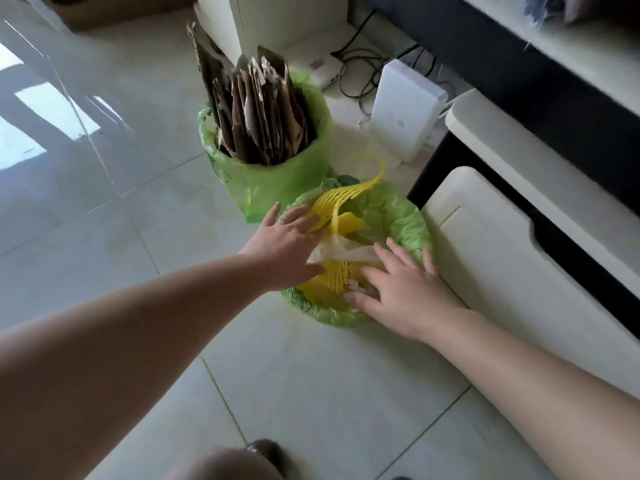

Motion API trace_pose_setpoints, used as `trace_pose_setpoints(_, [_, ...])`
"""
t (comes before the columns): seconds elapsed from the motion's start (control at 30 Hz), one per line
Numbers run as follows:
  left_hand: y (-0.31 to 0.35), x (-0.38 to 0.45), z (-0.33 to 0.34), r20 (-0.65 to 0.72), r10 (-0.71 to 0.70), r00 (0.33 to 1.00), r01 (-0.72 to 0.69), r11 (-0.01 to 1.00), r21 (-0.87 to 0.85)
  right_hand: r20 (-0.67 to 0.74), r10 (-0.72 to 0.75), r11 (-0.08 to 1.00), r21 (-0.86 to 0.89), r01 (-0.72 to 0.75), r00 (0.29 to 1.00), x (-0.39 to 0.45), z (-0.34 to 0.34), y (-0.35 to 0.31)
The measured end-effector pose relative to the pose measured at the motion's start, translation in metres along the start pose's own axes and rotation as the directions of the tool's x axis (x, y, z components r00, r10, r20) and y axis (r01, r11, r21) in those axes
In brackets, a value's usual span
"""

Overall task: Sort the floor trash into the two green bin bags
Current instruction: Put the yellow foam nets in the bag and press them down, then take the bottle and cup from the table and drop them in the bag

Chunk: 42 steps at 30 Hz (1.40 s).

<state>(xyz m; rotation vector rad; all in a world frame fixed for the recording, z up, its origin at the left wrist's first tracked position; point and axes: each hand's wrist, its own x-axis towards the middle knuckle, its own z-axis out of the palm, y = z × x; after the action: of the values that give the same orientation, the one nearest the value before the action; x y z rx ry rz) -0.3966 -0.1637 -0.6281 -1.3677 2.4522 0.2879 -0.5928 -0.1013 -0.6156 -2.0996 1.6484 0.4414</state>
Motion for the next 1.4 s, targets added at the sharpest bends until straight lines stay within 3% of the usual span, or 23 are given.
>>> trace_pose_setpoints(0.3, [0.051, -0.106, -0.132, 0.099, -0.120, 0.988, 0.147, 0.928, -0.342, 0.011, 0.184, 0.931, 0.317, -0.178, 0.983, -0.133, -0.105, -0.018])
trace_pose_setpoints(0.57, [0.124, -0.209, -0.322, 0.052, 0.059, 0.997, -0.027, 0.878, -0.477, 0.008, 0.419, 0.769, 0.528, -0.360, 0.908, -0.326, -0.240, -0.050])
trace_pose_setpoints(0.8, [0.211, -0.268, -0.422, -0.003, 0.336, 0.942, -0.296, 0.824, -0.483, 0.022, 0.710, 0.554, 0.600, -0.578, 0.704, -0.494, -0.278, -0.060])
trace_pose_setpoints(0.97, [0.303, -0.302, -0.453, 0.004, 0.540, 0.842, -0.482, 0.754, -0.445, 0.066, 0.872, 0.312, 0.687, -0.657, 0.484, -0.614, -0.266, -0.048])
trace_pose_setpoints(1.13, [0.419, -0.338, -0.456, 0.029, 0.682, 0.731, -0.610, 0.671, -0.421, 0.091, 0.948, 0.146, 0.727, -0.671, 0.304, -0.727, -0.228, -0.024])
trace_pose_setpoints(1.23, [0.493, -0.356, -0.446, 0.069, 0.719, 0.692, -0.643, 0.657, -0.393, 0.109, 0.964, 0.085, 0.738, -0.670, 0.243, -0.788, -0.193, 0.004])
trace_pose_setpoints(1.4, [0.606, -0.372, -0.419, 0.105, 0.716, 0.691, -0.633, 0.668, -0.391, 0.135, 0.971, 0.008, 0.803, -0.595, 0.196, -0.868, -0.137, 0.066])
